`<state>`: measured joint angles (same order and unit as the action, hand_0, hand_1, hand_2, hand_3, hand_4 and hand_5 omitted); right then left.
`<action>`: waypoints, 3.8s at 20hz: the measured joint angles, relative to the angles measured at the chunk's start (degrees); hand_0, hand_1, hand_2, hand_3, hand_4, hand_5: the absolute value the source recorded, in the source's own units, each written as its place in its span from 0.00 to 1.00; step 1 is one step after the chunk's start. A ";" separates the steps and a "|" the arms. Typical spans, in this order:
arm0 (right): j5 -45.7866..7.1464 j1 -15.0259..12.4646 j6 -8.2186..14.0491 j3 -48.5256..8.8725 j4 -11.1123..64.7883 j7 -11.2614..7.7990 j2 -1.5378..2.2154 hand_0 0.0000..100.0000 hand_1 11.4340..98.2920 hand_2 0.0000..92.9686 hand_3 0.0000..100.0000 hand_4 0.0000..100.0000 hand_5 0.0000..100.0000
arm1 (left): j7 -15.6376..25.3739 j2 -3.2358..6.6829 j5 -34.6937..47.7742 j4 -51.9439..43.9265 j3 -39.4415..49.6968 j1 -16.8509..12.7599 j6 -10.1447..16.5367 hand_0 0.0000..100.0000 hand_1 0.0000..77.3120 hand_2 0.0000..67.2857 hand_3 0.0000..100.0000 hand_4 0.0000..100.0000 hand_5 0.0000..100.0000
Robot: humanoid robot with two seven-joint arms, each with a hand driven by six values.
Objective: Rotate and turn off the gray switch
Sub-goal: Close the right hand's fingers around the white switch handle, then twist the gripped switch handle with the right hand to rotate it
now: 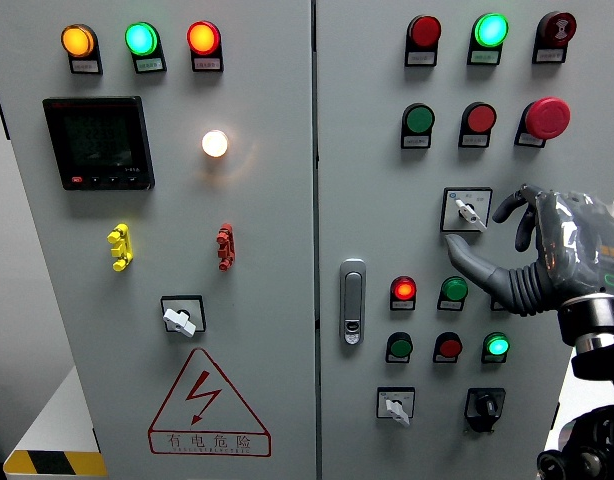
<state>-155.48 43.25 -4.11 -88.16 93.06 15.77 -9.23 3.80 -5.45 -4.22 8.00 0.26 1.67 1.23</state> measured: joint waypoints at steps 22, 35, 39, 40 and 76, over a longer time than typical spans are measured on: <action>0.00 1.78 0.26 0.71 -2.57 0.57 0.03 0.00 0.31 0.67 0.91 0.93 1.00 | 0.03 0.01 0.00 0.00 0.00 0.00 0.00 0.00 0.00 0.20 0.18 0.10 0.12; -0.18 2.53 0.16 1.50 -3.44 0.66 0.01 0.00 0.30 0.70 0.93 0.93 1.00 | 0.01 0.00 0.00 0.00 0.00 0.00 0.00 0.00 0.00 0.20 0.18 0.10 0.12; -0.25 2.54 0.22 1.54 -3.47 0.75 0.01 0.00 0.29 0.70 0.93 0.93 1.00 | 0.01 0.00 0.00 0.00 0.00 0.00 0.00 0.00 0.00 0.20 0.18 0.10 0.12; -0.28 2.54 0.24 1.59 -3.49 0.75 0.01 0.00 0.29 0.71 0.93 0.93 1.00 | 0.01 0.00 0.00 0.00 0.00 0.00 0.00 0.00 0.00 0.20 0.18 0.10 0.12; -1.06 3.77 0.24 2.11 -5.48 2.16 0.01 0.55 0.27 0.73 0.95 0.94 1.00 | 0.01 0.00 0.00 0.00 0.00 0.00 0.00 0.00 0.00 0.20 0.18 0.10 0.12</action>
<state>-156.54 47.02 -3.87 -86.04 87.58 17.93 -9.23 3.82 -5.45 -4.22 8.00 0.26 1.67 1.23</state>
